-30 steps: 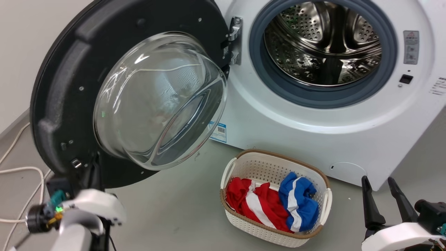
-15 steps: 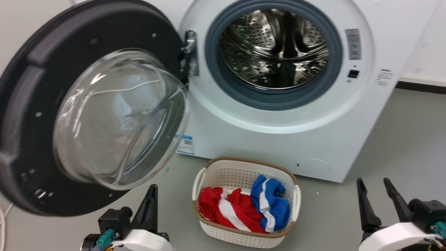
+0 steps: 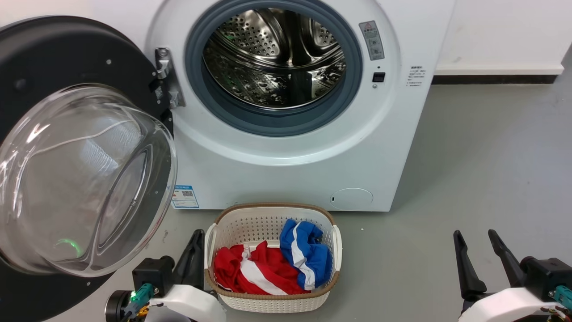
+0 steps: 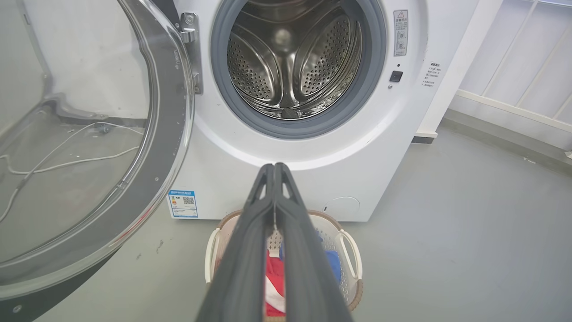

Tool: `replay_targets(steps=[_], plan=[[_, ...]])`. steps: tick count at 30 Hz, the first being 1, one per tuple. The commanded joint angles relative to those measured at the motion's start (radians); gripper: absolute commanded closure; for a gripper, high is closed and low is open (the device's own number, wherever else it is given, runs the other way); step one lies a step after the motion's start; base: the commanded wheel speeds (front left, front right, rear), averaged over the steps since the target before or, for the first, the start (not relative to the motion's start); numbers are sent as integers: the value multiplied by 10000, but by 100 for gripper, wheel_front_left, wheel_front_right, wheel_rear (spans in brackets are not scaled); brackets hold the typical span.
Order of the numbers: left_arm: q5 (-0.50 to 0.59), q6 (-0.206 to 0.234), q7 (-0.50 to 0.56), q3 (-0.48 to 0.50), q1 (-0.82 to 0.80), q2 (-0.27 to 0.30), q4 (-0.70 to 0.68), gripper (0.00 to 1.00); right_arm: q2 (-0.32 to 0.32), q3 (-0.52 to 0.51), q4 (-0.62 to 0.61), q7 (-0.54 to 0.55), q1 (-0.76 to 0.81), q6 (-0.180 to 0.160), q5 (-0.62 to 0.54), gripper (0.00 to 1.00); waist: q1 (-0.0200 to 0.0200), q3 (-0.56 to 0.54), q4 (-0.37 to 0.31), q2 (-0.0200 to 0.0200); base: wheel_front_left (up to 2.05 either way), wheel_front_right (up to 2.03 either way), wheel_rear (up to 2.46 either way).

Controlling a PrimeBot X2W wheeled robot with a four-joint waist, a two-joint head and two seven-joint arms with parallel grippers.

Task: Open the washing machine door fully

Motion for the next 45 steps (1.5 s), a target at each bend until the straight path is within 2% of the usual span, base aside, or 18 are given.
replay_targets(steps=[1, 13, 32, 33, 37, 45], plan=[[43, 59, -51, 58, -75, 41, 29, 0, 15, 40, -42, -30, -17, -3, 78, 0, 0, 30, -39, -1, 0, 0, 0], [288, 116, -153, 98, -202, 122, 91, 0, -94, 225, 75, -210, -325, -3, 160, 0, 0, 140, 95, -1, 0, 0, 0], [361, 138, -195, 142, -218, 214, 73, 0, -65, 224, 228, -258, -319, -3, 162, 0, 0, 187, -58, -1, 0, 0, 0], [328, 125, -134, 130, -129, 192, 75, 100, -52, 217, 213, -257, -220, 0, 148, 100, 0, 188, -60, -1, 0, 0, 0], [206, 99, -62, 135, 51, 115, 321, 100, -25, 213, 523, -227, -101, 0, 276, 100, 0, 192, -65, -1, 0, 0, 0], [-1161, -170, 357, 595, -17, -51, 275, 100, -21, 121, 756, -43, -345, 0, 1872, 100, 0, 210, -68, -1, 0, 0, 0]])
